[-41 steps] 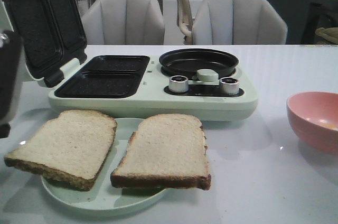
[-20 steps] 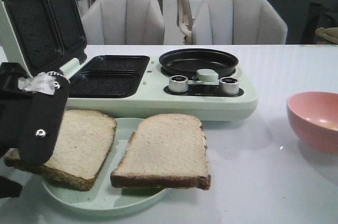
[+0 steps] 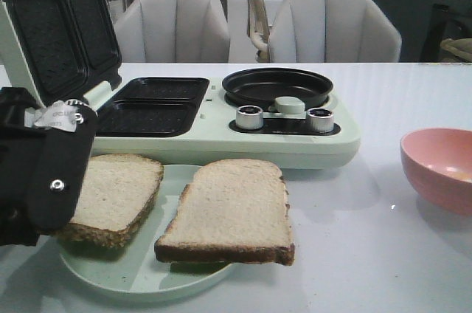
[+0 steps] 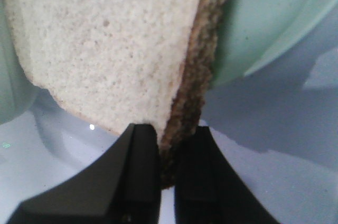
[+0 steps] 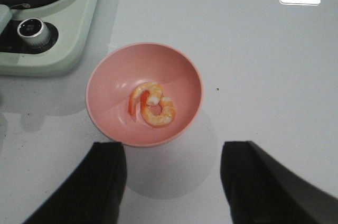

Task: Make breakfast with bread and shrimp
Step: 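Lower the left gripper and grasp the bread slice nearest it, then lift the bread slice and lay it on the sandwich maker plate, then open the left gripper and withdraw it upward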

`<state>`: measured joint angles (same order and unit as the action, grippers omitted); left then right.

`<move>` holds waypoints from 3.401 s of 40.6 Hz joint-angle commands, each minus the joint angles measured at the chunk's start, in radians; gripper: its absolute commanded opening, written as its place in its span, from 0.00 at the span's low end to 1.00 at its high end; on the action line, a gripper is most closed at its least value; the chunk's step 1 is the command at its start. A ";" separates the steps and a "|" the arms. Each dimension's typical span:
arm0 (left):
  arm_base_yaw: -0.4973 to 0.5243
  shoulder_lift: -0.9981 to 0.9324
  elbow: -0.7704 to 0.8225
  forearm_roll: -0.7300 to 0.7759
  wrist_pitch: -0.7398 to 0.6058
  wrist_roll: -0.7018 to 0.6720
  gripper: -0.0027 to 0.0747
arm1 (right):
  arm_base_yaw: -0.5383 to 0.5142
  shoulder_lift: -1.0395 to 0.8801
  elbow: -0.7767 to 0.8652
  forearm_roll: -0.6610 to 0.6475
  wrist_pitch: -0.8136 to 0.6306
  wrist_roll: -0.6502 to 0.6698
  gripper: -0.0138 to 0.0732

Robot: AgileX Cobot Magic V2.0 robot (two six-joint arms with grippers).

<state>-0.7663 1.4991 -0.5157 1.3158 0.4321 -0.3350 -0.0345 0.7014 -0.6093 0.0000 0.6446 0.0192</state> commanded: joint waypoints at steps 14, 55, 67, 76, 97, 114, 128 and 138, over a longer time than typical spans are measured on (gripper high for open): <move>-0.158 -0.242 -0.026 -0.035 0.235 -0.015 0.17 | -0.007 0.005 -0.035 -0.009 -0.069 -0.004 0.74; 0.091 0.001 -0.475 0.286 0.136 -0.123 0.17 | -0.007 0.005 -0.035 -0.009 -0.069 -0.004 0.74; 0.216 0.244 -0.788 0.286 0.038 -0.141 0.17 | -0.007 0.005 -0.035 -0.009 -0.069 -0.004 0.74; 0.273 0.410 -0.954 0.286 -0.026 -0.141 0.17 | -0.007 0.005 -0.035 -0.009 -0.069 -0.004 0.74; 0.298 0.502 -0.901 0.279 -0.017 -0.141 0.17 | -0.007 0.005 -0.035 -0.009 -0.069 -0.004 0.74; 0.296 0.489 -0.889 0.253 0.082 -0.137 0.71 | -0.007 0.005 -0.035 -0.009 -0.069 -0.004 0.74; 0.296 0.320 -0.872 -0.381 0.102 0.296 0.70 | -0.007 0.005 -0.035 -0.009 -0.069 -0.004 0.74; 0.296 0.137 -0.872 -0.962 0.240 0.623 0.70 | -0.007 0.005 -0.035 -0.009 -0.069 -0.004 0.74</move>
<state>-0.4702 1.7516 -1.3618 0.5278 0.6520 0.2072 -0.0345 0.7014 -0.6093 0.0000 0.6446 0.0192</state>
